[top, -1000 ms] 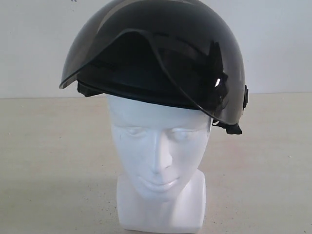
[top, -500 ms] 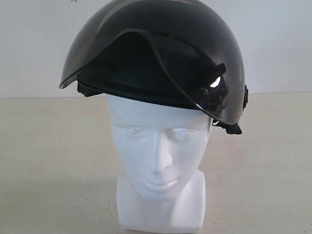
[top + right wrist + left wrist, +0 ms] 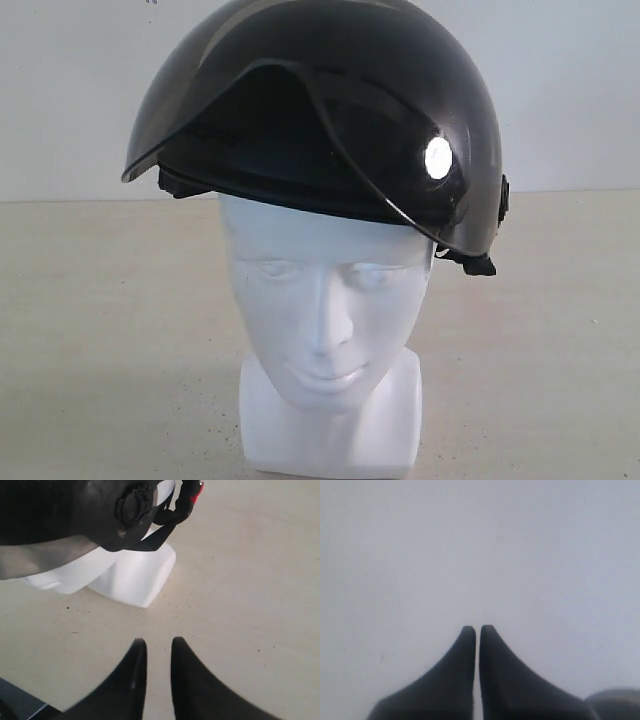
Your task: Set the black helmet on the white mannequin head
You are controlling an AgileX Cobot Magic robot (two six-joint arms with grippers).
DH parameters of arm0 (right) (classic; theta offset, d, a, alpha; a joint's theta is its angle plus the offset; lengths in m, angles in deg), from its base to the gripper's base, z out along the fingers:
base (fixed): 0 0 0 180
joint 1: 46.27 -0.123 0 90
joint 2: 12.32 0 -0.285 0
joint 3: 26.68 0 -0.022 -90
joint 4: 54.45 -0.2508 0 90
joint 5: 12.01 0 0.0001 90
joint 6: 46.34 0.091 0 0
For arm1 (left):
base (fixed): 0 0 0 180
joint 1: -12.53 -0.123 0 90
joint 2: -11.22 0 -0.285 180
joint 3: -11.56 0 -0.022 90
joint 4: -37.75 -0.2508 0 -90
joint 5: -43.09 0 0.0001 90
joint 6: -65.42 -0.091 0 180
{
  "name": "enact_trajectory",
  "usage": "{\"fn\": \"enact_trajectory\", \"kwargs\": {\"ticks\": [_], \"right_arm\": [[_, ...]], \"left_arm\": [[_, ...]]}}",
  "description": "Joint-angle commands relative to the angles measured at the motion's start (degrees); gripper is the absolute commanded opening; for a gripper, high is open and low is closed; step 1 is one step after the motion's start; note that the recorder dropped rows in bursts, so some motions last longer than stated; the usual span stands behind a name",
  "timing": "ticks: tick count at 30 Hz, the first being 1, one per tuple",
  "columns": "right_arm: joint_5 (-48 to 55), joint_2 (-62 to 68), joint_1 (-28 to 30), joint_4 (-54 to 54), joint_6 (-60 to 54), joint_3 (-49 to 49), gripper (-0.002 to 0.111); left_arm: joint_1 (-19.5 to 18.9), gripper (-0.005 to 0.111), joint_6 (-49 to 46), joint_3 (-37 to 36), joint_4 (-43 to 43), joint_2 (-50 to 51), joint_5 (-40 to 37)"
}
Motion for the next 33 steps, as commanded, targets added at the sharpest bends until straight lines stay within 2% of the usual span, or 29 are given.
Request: {"fn": "enact_trajectory", "kwargs": {"ticks": [1, 2, 3, 5, 7, 10, 14, 18, 22, 25, 28, 33], "right_arm": [[-4.01, 0.32, 0.12, -0.11, -0.25, -0.28, 0.008], [-5.01, 0.32, 0.12, 0.43, -0.14, -0.28, 0.003], [-6.76, 0.32, 0.12, 1.69, 0.57, -0.28, 0.0], [-8.95, 0.59, 0.12, 4.13, 3.17, -0.28, 0.0], [-10.86, 0.85, 0.12, 6.23, 5.17, -0.28, 0.0], [-12.96, 1.98, 0.12, 7.97, 6.81, -0.28, 0.0], [-16.35, 3.97, 0.12, 7.97, 8.72, -0.28, 0.0], [-17.9, 5.35, 0.12, 10.41, 9.55, -1.39, 0.0], [-15.53, 6.26, 0.12, 13.62, 11.55, -6.26, 0.0], [-12.37, 8.7, 0.12, 15.43, 10.85, -10.95, 0.0], [-6.96, 11.86, 0.12, 20.06, 8.29, -16.07, 0.0], [-3.94, 15.36, -0.23, 23.39, 1.82, -21.38, 0.0]], "left_arm": [[0.15, 0.004, 16.78, 2.32, 2.51, 0.0, -0.77], [0.15, 0.004, 21.02, 5.06, 4.68, 0.0, -10.66], [0.15, 0.004, 21.06, 7.99, 5.24, 0.0, -20.0], [0.15, 0.004, 15.82, 13.1, 5.24, 0.61, -31.51], [0.15, 0.004, 10.5, 17.94, 5.24, 3.67, -36.3], [0.15, 0.004, 10.11, 25.86, 5.24, 9.74, -41.33], [0.15, 0.004, 9.11, 39.85, 4.5, 21.24, -58.63], [0.15, 0.004, 6.62, 53.51, -0.21, 32.75, -74.37], [0.15, 0.004, 6.62, 65.45, -4.73, 41.13, -81.21], [0.26, 0.004, 6.18, 73.42, -3.41, 46.95, -85.38], [0.26, 0.004, 0.14, 80.58, 0.55, 53.25, -90.28], [0.9, 0.004, -4.18, 84.08, 7.54, 60.25, -90.95]]}}
